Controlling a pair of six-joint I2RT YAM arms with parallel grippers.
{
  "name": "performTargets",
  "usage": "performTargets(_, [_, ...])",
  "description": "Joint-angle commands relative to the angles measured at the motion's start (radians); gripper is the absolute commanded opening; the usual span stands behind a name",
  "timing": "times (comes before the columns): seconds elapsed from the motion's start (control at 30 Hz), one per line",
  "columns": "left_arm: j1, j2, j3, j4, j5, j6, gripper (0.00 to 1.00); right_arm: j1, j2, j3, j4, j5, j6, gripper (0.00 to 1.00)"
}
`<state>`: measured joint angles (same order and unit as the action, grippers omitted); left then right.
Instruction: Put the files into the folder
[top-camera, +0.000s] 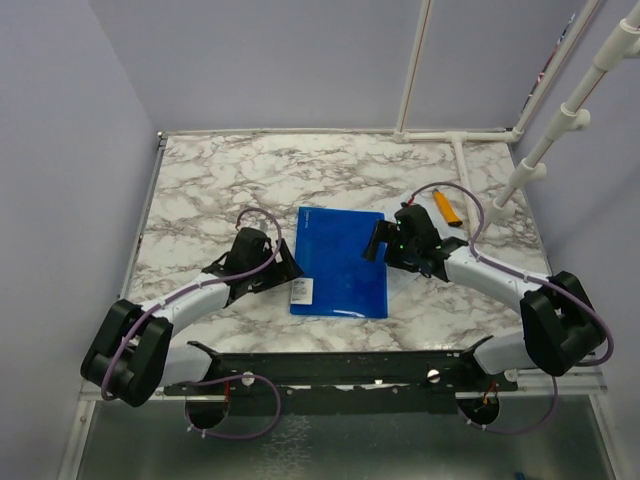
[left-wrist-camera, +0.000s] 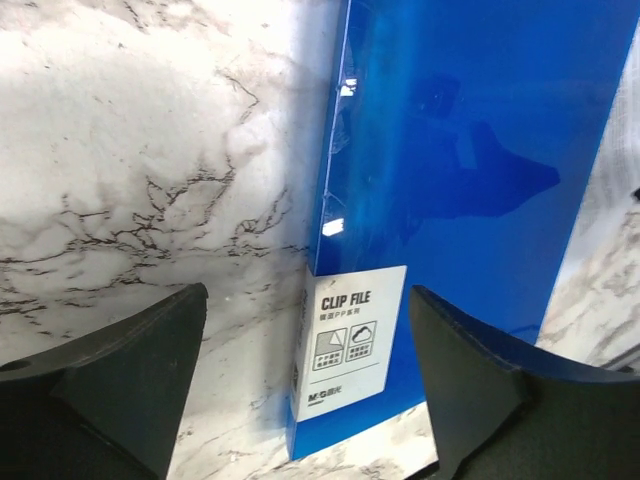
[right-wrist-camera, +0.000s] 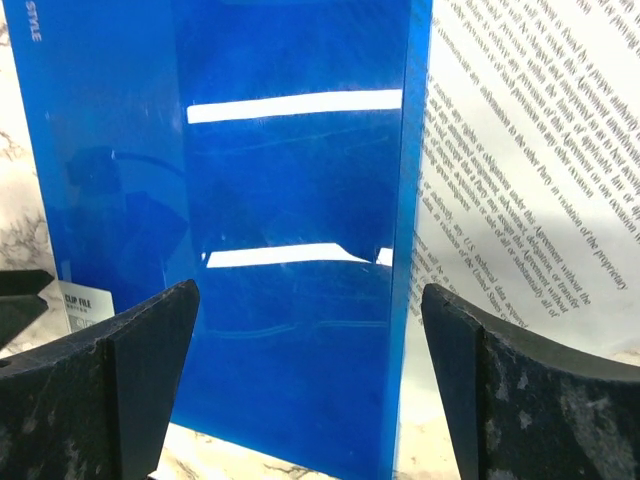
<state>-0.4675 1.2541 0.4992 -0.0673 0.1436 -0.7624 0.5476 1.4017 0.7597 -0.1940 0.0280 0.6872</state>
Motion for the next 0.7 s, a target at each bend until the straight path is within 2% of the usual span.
performTargets(0.0, [0.015,0.013,-0.083,-0.015,0.079,-0.011,0.79,-0.005,-0.027,-0.036,-0.013,-0.062,-0.017,0.97])
performTargets(0.43, [0.027,0.034,-0.151,0.046,0.098,-0.035,0.48,-0.005,-0.053,-0.062,-0.015,-0.096,-0.007,0.96])
performTargets(0.67, [0.036,0.036,-0.176,0.064,0.076,-0.064,0.38,-0.005,-0.049,-0.059,-0.010,-0.108,0.004,0.95])
